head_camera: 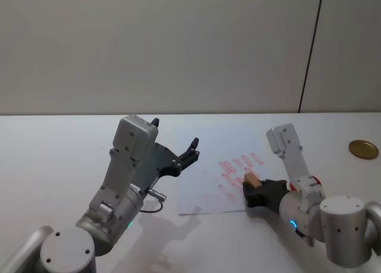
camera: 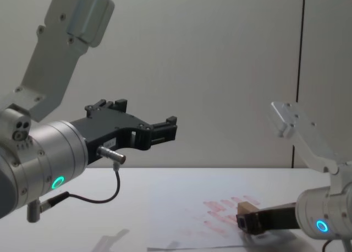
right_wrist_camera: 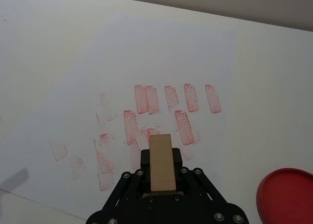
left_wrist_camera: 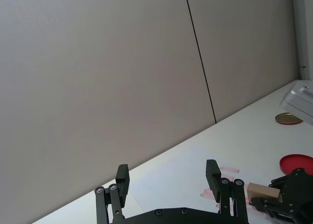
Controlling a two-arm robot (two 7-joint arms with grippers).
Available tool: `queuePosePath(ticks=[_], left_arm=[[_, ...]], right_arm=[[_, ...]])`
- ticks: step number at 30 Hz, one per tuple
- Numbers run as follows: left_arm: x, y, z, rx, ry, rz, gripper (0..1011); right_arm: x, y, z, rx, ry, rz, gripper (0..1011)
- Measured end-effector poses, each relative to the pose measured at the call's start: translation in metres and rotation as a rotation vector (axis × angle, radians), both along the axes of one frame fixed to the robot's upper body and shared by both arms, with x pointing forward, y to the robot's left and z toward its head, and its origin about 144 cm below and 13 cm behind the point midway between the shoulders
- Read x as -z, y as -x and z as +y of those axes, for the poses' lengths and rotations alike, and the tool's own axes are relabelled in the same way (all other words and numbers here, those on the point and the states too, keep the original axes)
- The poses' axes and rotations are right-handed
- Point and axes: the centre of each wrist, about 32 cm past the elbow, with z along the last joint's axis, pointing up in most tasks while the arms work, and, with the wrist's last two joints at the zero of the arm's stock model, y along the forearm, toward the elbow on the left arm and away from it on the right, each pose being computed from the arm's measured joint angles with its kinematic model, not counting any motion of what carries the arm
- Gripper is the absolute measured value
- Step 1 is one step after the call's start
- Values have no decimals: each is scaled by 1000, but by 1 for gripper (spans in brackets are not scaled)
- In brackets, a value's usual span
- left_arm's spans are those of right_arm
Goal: Use the one hand to pick up the stamp and affix it onto the A4 paper.
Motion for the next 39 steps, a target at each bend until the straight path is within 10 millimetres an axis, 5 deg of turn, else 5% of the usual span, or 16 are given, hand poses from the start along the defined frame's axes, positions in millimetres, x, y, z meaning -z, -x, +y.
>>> queuePosePath(ticks=[15, 30, 39], left_arm=[[0, 0, 0, 0, 0, 0, 993], [0, 0, 0, 0, 0, 0, 993], [0, 0, 0, 0, 0, 0, 993]], right_arm=[[-18, 4, -1, 11, 8, -69, 219], [-71, 16, -4, 24, -47, -280, 219], [-78, 23, -18, 84, -45, -300, 219]])
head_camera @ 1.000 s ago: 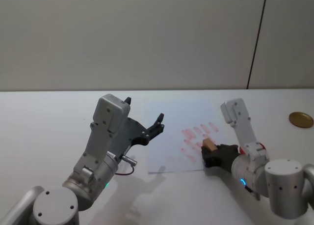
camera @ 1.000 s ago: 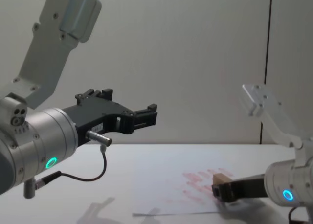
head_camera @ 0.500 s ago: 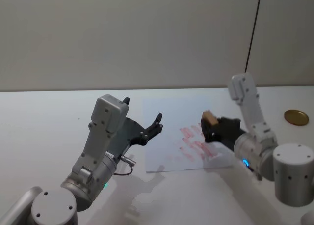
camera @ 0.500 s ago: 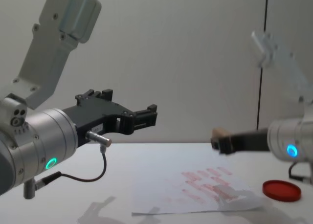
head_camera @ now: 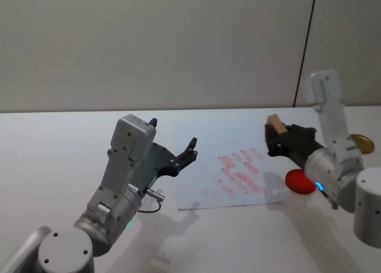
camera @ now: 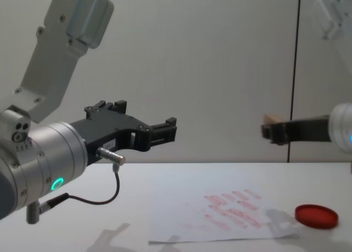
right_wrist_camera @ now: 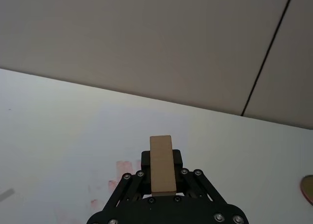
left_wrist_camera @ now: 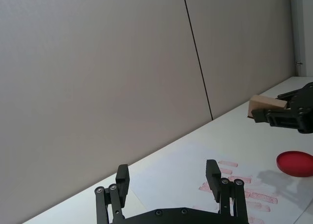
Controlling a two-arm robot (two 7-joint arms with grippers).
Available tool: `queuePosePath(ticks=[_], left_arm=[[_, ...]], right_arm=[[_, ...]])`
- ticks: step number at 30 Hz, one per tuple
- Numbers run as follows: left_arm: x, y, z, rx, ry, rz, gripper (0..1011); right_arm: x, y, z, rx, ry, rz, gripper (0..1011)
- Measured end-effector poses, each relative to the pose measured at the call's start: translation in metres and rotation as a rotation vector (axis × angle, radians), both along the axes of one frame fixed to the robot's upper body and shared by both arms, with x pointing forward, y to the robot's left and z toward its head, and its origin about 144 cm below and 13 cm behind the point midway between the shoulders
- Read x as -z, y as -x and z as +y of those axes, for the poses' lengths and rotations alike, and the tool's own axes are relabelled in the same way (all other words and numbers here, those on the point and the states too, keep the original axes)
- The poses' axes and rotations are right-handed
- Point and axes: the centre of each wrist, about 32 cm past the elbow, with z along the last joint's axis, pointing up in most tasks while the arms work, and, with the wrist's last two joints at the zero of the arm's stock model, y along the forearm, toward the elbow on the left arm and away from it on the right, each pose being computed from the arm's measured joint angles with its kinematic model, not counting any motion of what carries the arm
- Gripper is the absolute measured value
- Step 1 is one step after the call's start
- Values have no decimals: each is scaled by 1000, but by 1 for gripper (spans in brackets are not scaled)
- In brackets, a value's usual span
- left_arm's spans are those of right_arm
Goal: Use the one hand to pick up the stamp and affix it onto the A4 paper.
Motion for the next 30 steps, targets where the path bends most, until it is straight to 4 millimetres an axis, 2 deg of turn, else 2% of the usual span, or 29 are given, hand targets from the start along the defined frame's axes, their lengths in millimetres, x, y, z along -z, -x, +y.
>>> queuePosePath(ticks=[9, 16, 30], left_arm=[[0, 0, 0, 0, 0, 0, 993], [0, 0, 0, 0, 0, 0, 993], [0, 0, 0, 0, 0, 0, 993]], right_arm=[[8, 4, -19, 69, 9, 37, 219], [24, 4, -34, 115, 19, 95, 219], [47, -1, -47, 143, 28, 174, 219]])
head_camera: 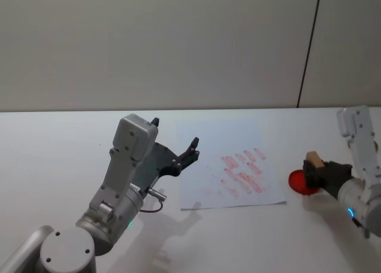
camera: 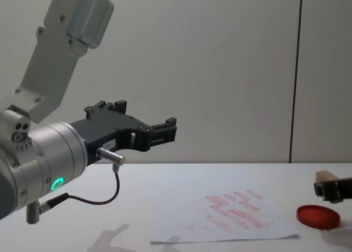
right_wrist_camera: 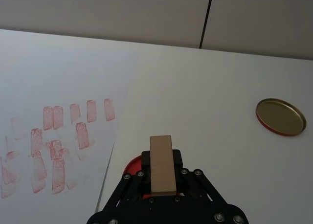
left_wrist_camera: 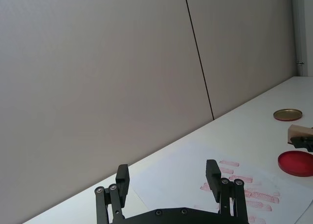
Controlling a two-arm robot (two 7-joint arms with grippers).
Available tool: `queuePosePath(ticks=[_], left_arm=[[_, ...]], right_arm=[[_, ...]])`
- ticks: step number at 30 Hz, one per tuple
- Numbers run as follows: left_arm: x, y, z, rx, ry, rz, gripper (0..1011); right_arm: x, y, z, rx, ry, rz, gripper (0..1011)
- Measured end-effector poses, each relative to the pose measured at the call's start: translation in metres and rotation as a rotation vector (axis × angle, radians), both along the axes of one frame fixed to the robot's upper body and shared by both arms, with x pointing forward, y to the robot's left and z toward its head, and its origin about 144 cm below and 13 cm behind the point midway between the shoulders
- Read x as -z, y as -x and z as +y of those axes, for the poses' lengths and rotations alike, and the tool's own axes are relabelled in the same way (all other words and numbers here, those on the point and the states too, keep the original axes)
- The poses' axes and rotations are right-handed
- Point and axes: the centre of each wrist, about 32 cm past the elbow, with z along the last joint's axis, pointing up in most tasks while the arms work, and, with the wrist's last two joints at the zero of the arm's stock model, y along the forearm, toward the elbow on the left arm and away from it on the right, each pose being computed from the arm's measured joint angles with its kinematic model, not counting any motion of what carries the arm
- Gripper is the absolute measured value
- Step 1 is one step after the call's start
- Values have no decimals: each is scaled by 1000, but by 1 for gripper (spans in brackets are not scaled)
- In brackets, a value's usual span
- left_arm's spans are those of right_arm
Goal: Use the one hand to pick up the stamp and affix it onto the A4 paper.
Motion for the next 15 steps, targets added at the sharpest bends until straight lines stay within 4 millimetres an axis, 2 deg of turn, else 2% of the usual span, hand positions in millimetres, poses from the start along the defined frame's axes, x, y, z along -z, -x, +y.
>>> queuePosePath(ticks=[3, 6, 12, 15], left_arm=[[0, 0, 0, 0, 0, 0, 993], [0, 0, 0, 0, 0, 0, 993], [0, 0, 0, 0, 0, 0, 993], [0, 0, 0, 0, 0, 0, 993]], right_arm=[[3, -1, -1, -1, -3, 6, 221], [7, -3, -2, -4, -8, 11, 276], [11, -5, -3, -9, -13, 5, 493], [11, -5, -3, -10, -14, -9, 567]])
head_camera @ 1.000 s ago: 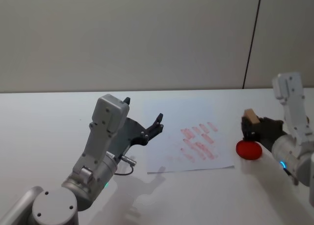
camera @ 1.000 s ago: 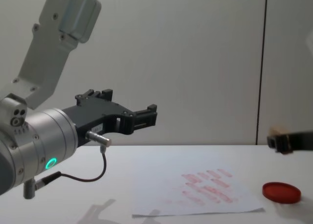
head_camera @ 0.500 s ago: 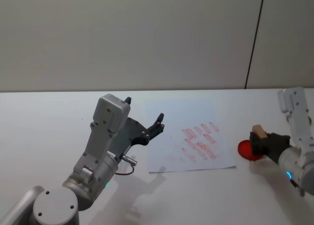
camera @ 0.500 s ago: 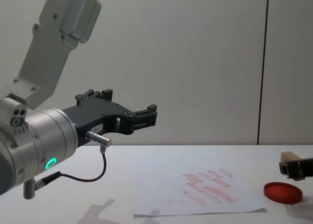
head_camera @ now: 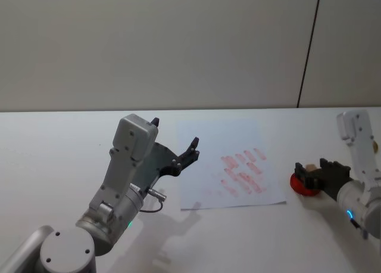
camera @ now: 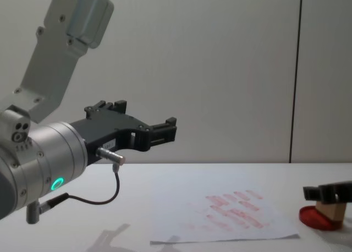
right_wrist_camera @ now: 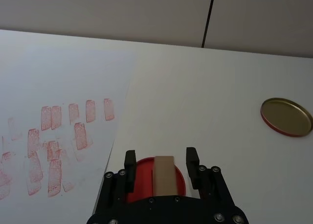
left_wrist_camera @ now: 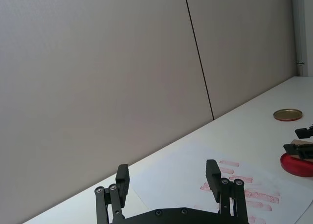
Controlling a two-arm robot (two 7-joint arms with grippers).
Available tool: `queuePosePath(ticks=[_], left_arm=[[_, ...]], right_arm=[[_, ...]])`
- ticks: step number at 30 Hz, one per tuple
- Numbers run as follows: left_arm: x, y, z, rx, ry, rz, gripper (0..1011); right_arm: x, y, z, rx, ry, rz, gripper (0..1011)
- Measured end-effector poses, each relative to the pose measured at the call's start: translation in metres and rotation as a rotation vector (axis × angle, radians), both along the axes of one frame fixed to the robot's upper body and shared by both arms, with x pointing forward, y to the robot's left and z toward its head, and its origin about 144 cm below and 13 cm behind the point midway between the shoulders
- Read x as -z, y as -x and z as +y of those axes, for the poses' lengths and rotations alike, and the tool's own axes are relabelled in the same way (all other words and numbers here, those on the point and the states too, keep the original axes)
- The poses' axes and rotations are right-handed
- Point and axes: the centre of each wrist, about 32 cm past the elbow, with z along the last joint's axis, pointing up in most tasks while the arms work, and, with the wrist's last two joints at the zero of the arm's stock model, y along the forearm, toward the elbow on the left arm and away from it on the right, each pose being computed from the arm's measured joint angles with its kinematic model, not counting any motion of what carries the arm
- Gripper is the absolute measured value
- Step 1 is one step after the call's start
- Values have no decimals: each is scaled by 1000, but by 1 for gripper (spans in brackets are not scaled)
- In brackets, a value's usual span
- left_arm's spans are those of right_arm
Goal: Use the one hand to pick up the stamp and affix it onto the A4 paper.
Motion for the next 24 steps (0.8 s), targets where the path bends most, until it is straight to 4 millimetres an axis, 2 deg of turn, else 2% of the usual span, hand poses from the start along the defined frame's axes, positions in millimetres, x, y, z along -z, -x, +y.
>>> queuePosePath(ticks=[7, 14, 24], left_arm=[[0, 0, 0, 0, 0, 0, 993], [0, 0, 0, 0, 0, 0, 993], [0, 0, 0, 0, 0, 0, 993]], right_arm=[[-5, 5, -1, -3, 4, -56, 806], [-13, 16, -2, -4, 20, -137, 982], [-27, 36, -4, -2, 55, -272, 1001]])
